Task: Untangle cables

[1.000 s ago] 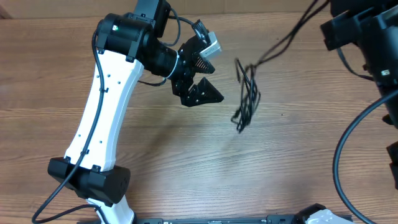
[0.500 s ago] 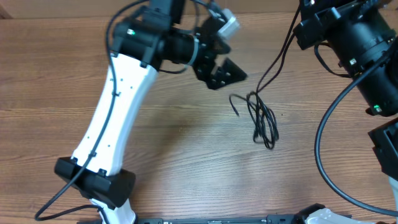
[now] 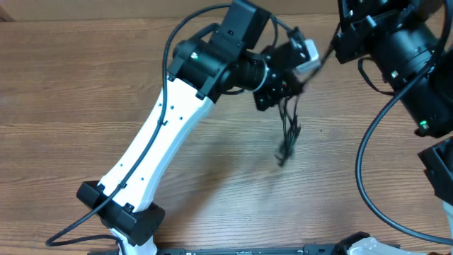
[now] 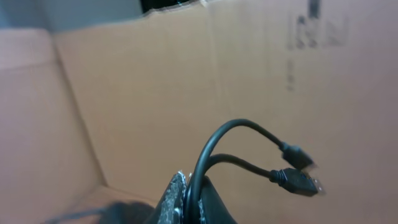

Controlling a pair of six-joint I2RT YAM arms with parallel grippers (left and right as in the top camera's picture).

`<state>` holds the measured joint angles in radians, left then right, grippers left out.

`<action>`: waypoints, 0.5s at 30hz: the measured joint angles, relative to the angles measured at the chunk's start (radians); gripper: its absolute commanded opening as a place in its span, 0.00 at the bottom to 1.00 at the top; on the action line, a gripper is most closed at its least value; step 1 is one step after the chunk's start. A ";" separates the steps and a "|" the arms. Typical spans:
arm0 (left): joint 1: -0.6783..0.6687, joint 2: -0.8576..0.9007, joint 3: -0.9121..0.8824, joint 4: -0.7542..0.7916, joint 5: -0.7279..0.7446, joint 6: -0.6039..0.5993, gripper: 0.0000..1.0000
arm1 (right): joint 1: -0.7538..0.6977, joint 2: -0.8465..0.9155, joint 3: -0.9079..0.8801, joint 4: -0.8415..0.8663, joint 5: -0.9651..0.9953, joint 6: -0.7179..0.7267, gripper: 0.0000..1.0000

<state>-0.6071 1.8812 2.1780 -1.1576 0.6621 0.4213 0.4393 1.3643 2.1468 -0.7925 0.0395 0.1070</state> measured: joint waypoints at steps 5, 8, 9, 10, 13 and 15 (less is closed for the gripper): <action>0.100 -0.023 0.000 -0.058 -0.090 -0.091 0.04 | -0.011 0.002 0.000 -0.080 0.059 -0.003 0.04; 0.192 -0.082 0.000 -0.071 -0.127 -0.152 0.04 | -0.051 0.017 0.000 -0.093 0.072 -0.001 0.44; 0.225 -0.115 0.000 -0.079 -0.139 -0.173 0.04 | -0.069 0.026 0.000 -0.098 0.077 0.003 0.82; 0.255 -0.147 0.000 -0.086 -0.148 -0.188 0.04 | -0.085 0.036 0.000 -0.106 0.081 -0.001 1.00; 0.334 -0.259 0.000 -0.118 -0.172 -0.233 0.04 | -0.129 0.081 0.001 -0.156 0.092 0.003 1.00; 0.357 -0.324 0.002 -0.141 -0.178 -0.249 0.04 | -0.144 0.126 0.002 -0.211 0.091 0.035 1.00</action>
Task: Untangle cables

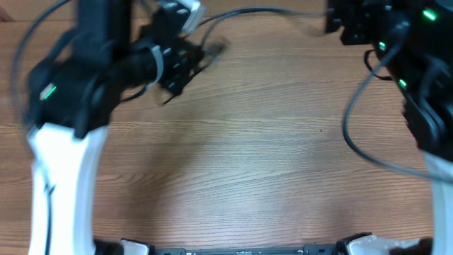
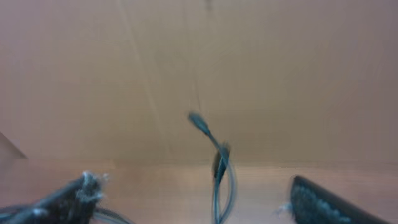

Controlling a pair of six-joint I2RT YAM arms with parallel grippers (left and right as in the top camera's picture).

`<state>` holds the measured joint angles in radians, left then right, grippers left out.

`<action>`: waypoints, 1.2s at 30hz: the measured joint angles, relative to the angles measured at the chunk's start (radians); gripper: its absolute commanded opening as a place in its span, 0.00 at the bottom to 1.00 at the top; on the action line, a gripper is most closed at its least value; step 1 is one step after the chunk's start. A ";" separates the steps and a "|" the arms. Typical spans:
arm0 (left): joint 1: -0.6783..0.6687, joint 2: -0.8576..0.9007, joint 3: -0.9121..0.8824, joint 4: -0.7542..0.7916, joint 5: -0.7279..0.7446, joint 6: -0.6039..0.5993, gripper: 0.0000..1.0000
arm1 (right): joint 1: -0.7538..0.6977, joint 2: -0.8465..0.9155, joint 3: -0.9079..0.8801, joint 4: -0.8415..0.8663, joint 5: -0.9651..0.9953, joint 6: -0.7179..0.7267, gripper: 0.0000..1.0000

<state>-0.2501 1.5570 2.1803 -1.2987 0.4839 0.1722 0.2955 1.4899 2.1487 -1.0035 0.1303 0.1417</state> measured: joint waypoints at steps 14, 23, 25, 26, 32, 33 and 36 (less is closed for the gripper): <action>0.016 -0.122 0.007 -0.026 -0.249 -0.216 0.04 | 0.038 0.349 -0.002 -0.124 -0.498 0.109 1.00; 0.016 -0.101 0.007 0.035 -0.518 -0.515 0.04 | 0.042 0.344 -0.003 -0.019 -0.584 0.365 1.00; 0.016 -0.085 0.007 0.035 -0.541 -0.546 0.04 | 0.047 0.344 -0.003 -0.010 -0.587 0.407 1.00; 0.016 -0.074 0.007 0.034 -0.549 -0.562 0.04 | 0.054 0.344 -0.003 -0.002 -0.587 0.429 1.00; 0.016 0.018 0.006 0.029 -0.533 -0.632 0.04 | 0.148 0.344 -0.003 0.076 -0.550 0.564 1.00; 0.016 0.030 0.006 0.034 -0.518 -0.646 0.04 | 0.168 0.344 -0.003 0.076 -0.531 0.595 1.00; 0.016 0.059 0.005 0.081 -0.451 -0.695 0.04 | 0.210 0.344 -0.003 0.076 -0.464 0.676 1.00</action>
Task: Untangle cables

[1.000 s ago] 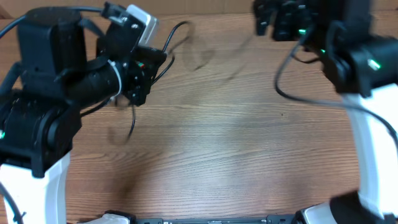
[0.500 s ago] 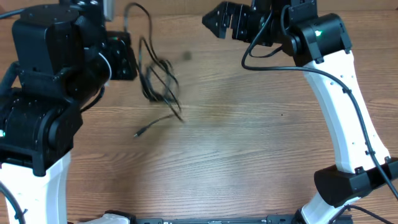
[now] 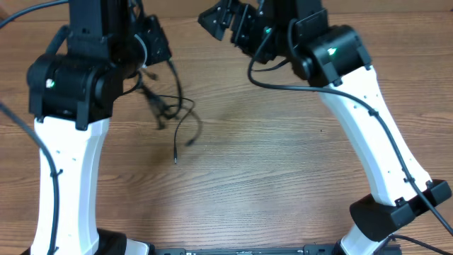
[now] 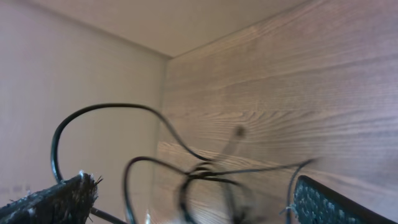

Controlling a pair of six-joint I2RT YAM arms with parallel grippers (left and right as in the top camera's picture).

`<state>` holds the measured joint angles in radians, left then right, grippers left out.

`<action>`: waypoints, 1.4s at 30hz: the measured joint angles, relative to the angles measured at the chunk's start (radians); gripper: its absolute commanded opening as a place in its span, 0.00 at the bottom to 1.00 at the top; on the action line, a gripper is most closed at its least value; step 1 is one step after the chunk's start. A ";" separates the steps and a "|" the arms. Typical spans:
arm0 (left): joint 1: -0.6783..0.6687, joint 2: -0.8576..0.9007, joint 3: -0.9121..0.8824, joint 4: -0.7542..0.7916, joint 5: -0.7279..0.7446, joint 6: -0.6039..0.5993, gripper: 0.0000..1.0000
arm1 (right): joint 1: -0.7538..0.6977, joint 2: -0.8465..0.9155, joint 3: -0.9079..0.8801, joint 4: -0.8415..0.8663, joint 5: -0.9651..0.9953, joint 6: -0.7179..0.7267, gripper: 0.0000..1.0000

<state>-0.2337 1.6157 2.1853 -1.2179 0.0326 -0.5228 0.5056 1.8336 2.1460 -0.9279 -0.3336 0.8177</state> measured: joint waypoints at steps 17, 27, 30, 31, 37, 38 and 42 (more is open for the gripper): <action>0.008 0.006 0.000 0.154 0.164 -0.298 0.04 | 0.024 0.000 0.000 0.056 0.104 0.081 1.00; 0.019 0.006 0.000 0.360 0.230 -0.391 0.04 | 0.017 0.000 0.000 0.201 0.009 -0.150 0.92; 0.029 0.006 0.000 0.363 0.193 -0.372 0.04 | 0.011 -0.002 0.000 0.200 -0.044 -0.334 0.93; 0.031 0.006 0.000 0.363 0.179 -0.362 0.05 | 0.011 -0.002 0.000 0.186 -0.059 -0.392 0.92; 0.043 0.006 0.000 0.392 0.108 -0.322 0.04 | 0.003 -0.002 0.000 0.095 -0.109 -0.727 0.86; 0.048 0.006 0.000 0.402 0.104 -0.316 0.04 | -0.001 -0.002 0.000 0.084 -0.111 -0.761 0.86; 0.071 0.006 0.000 0.438 0.101 -0.311 0.04 | -0.007 -0.002 0.000 0.058 -0.113 -0.856 0.86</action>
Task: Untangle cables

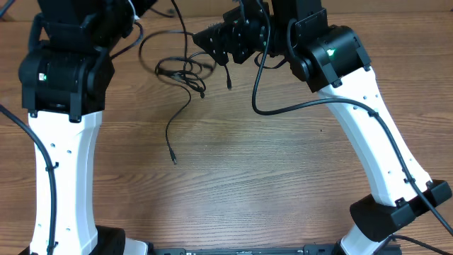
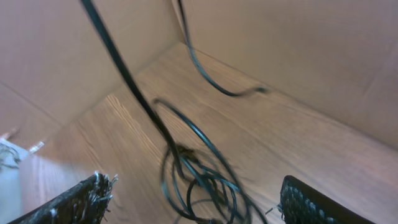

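Note:
A tangle of thin black cables (image 1: 182, 69) lies on the wooden table at the back left, its loops spread out. One strand (image 1: 172, 134) trails forward to a plug. My right gripper (image 1: 214, 47) is open just right of the tangle. In the right wrist view the cable loops (image 2: 199, 171) sit between and ahead of its wide-apart fingers (image 2: 84, 199); whether they touch cannot be told. One strand (image 2: 115, 59) rises steeply out of view. My left gripper (image 1: 140, 7) is at the top edge, mostly cut off, with cable running up toward it.
Brown cardboard walls (image 2: 292, 56) stand behind and beside the table's back corner. The left arm's white link (image 1: 67, 163) runs down the left side and the right arm's white link (image 1: 382, 149) crosses the right side. A black robot cable (image 1: 297, 106) loops under the right arm.
The tangle has shifted farther back and its loops have spread. My open right gripper has come down and left, up against it. The left arm has drawn back to the top edge.
First the grippers were close together at the back right, the right one shut on a cable loop, the bundle hanging from the left. Then the left was far left with the bundle and the right stood open. Later the tangle lay below the left gripper; now the open right gripper is at it.

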Controlling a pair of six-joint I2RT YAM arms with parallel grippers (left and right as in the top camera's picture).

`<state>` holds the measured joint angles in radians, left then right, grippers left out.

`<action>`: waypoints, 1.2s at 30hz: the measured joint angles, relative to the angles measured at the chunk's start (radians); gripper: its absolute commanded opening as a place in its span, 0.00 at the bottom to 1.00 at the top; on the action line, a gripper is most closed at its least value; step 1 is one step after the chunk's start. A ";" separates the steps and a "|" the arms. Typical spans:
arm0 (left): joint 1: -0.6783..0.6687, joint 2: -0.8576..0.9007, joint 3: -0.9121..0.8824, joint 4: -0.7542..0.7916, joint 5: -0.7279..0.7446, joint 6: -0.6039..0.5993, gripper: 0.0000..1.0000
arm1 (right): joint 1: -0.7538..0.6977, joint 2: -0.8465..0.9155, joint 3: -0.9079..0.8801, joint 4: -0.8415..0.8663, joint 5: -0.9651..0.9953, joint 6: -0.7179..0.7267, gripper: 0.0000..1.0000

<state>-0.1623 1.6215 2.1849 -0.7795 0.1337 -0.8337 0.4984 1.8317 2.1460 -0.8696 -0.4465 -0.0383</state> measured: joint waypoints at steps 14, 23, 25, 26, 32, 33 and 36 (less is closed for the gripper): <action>0.006 -0.001 0.133 0.030 0.011 0.012 0.04 | 0.079 0.000 -0.089 0.002 0.014 -0.105 0.82; 0.014 -0.016 0.180 -0.003 0.008 0.026 0.04 | 0.083 0.000 -0.172 0.024 0.031 -0.129 0.49; 0.014 -0.015 0.180 -0.005 0.007 0.026 0.04 | 0.085 0.000 -0.174 0.025 0.032 -0.124 0.49; 0.014 -0.015 0.180 -0.005 0.007 0.026 0.04 | 0.085 0.000 -0.176 0.024 0.032 -0.122 0.49; 0.014 -0.015 0.180 0.002 0.007 0.026 0.04 | 0.086 0.000 -0.198 0.022 0.032 -0.120 0.57; 0.014 -0.015 0.180 0.003 0.007 0.026 0.04 | 0.086 0.000 -0.204 0.021 0.031 -0.120 0.60; 0.014 -0.015 0.180 0.006 0.007 0.026 0.04 | 0.090 0.000 -0.224 0.021 0.029 -0.117 0.62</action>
<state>-0.1478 1.6062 2.3653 -0.7734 0.1410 -0.8082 0.5884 1.8320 1.9224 -0.8490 -0.4171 -0.1558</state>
